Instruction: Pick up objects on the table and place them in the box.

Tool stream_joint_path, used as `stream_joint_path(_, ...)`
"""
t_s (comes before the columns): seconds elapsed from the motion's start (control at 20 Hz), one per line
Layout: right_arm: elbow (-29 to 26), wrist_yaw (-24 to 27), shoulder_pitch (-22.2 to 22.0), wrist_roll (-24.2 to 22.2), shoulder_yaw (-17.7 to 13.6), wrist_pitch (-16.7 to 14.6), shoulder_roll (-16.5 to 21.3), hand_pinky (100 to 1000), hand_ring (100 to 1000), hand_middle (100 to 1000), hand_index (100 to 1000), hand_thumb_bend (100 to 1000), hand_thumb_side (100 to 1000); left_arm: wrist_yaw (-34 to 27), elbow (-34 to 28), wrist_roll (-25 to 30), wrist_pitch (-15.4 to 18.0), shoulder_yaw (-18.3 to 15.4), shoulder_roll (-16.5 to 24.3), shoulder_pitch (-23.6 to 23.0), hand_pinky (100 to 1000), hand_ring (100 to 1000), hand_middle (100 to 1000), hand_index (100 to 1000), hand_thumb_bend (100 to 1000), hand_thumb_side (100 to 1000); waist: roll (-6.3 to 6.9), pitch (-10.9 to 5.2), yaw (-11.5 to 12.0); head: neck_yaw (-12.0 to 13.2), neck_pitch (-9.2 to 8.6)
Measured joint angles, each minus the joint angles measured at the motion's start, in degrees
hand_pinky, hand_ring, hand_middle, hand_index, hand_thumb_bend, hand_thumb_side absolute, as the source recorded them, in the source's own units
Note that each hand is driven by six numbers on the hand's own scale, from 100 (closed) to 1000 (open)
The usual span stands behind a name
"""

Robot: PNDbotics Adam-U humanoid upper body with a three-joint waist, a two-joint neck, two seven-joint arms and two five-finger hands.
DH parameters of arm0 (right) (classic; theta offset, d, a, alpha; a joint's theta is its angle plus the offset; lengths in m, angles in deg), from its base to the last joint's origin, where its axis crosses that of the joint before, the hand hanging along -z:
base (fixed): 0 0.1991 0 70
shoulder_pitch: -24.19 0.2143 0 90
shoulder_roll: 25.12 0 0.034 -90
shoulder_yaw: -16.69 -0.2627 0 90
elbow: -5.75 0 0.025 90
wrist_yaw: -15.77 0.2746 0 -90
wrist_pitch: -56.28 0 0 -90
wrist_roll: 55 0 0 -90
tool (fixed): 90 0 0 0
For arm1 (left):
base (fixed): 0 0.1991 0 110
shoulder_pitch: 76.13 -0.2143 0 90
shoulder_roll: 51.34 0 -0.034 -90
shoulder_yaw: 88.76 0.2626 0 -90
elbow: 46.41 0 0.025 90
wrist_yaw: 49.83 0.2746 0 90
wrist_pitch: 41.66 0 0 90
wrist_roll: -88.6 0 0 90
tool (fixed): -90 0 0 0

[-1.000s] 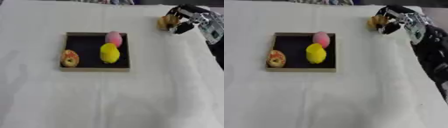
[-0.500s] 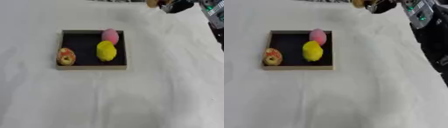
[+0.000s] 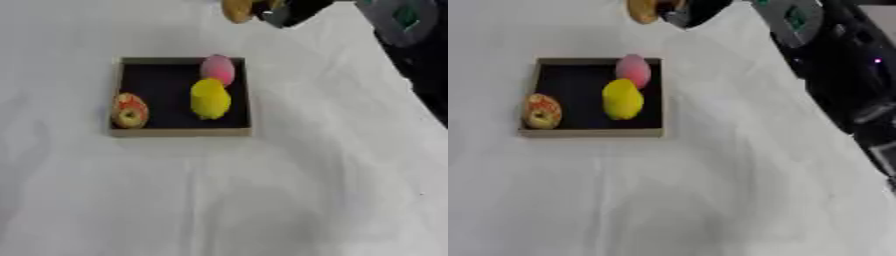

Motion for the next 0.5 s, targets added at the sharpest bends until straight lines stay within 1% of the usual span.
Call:
stream_joint_path(0.25,3.0,-0.3,1.1,-2.0,2.2,-1.4,-5.2,746,697,504,645,100,100,-0.2,0.0,0.0,0.3,0.3,0.0,1.5,791,793,698,804,100,449,0.0,0.0,0.9,-1.0,0.11)
stream_joint_path(0.5,6.8,-2.4,1.2,-2.4,2.8,-3.2,-9.2,749,706,512,653,100,101,-0.4,0.0,0.1,0.6,0.4,-0.1,2.3,792,793,698,804,100,446,-0.33,0.0,1.6,-1.6,0.11)
